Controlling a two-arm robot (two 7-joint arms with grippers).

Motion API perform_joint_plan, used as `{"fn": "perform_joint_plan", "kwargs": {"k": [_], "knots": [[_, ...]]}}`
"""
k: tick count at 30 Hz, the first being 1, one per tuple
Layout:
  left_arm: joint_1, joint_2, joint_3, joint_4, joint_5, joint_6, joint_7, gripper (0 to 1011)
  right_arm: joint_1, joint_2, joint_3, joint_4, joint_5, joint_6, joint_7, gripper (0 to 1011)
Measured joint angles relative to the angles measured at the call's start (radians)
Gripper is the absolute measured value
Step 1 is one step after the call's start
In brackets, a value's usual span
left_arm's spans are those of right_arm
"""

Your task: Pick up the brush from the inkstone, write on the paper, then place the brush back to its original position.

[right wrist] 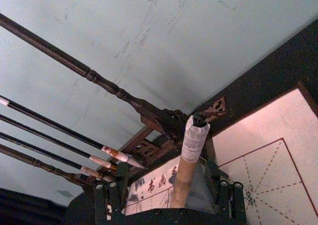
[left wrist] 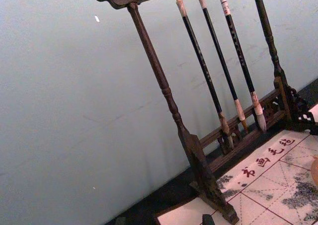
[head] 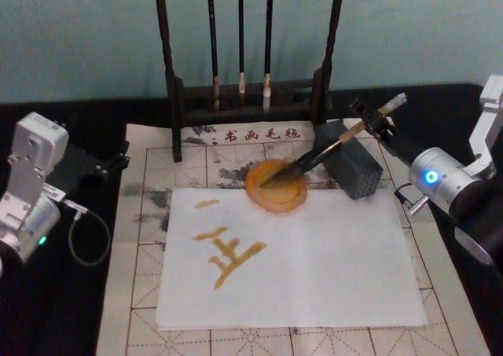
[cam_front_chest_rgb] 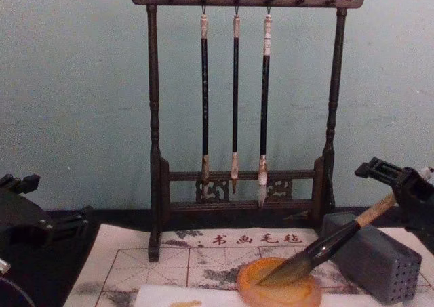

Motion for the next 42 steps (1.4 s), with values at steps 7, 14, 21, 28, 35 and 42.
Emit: {"fn": "perform_joint_plan", "kwargs": {"k": [7,14,21,28,35,42], "knots": [[0.0,0.0,0.0,0.0,0.0,0.0,0.0,1001,0.004,0.009,-0.017,0.003,0.01,-0.011,-0.003,1002],[0.0,0.0,0.0,0.0,0.0,0.0,0.0,1001,0.005,0.011,-0.02,0.003,0.01,-0.012,-0.003,1002],[0.0,0.0,0.0,0.0,0.0,0.0,0.0,1001,0.003,0.01,-0.017,0.002,0.01,-0.011,-0.004,1002],[0.0,0.0,0.0,0.0,0.0,0.0,0.0,1001,0.003,0.009,-0.016,0.002,0.01,-0.011,-0.004,887],[0.0,0.0,0.0,0.0,0.0,0.0,0.0,1001,0.002,0.008,-0.015,0.001,0.009,-0.01,-0.004,670],[0.0,0.0,0.0,0.0,0.0,0.0,0.0,1001,0.002,0.008,-0.014,0.001,0.009,-0.01,-0.004,470]]}}
